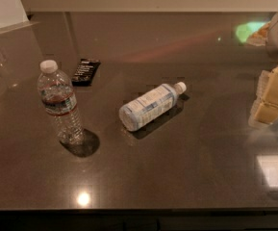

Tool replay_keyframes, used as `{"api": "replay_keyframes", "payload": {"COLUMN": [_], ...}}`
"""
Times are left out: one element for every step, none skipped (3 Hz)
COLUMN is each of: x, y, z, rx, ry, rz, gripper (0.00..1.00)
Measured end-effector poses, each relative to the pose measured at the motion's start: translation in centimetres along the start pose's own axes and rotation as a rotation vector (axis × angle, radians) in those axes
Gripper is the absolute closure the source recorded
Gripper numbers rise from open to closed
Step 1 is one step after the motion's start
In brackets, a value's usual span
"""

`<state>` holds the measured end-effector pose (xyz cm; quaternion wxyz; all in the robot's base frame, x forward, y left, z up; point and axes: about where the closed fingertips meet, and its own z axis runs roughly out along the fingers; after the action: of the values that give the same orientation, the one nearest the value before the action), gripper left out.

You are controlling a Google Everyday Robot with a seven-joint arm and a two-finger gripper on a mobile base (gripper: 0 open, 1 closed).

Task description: Place blue plastic bottle upright

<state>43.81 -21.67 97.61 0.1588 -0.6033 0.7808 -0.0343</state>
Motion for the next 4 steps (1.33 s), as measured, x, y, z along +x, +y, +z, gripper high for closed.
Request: {"api": "replay_keyframes", "payload": {"x": [0.0,-1.6,-4.2,-6.6], "y": [0.0,-0.4,-1.5,-2.8], "z": [0.0,0.5,2.1,4.5], "rx": [0.002,-0.007,-0.023,-0.045], "ry": [-0.002,-0.036,-0.072,-0.072], "rz": [-0.001,-0.06,-0.142,-0.224], "gripper": [0.0,0.0,0.0,0.0]}}
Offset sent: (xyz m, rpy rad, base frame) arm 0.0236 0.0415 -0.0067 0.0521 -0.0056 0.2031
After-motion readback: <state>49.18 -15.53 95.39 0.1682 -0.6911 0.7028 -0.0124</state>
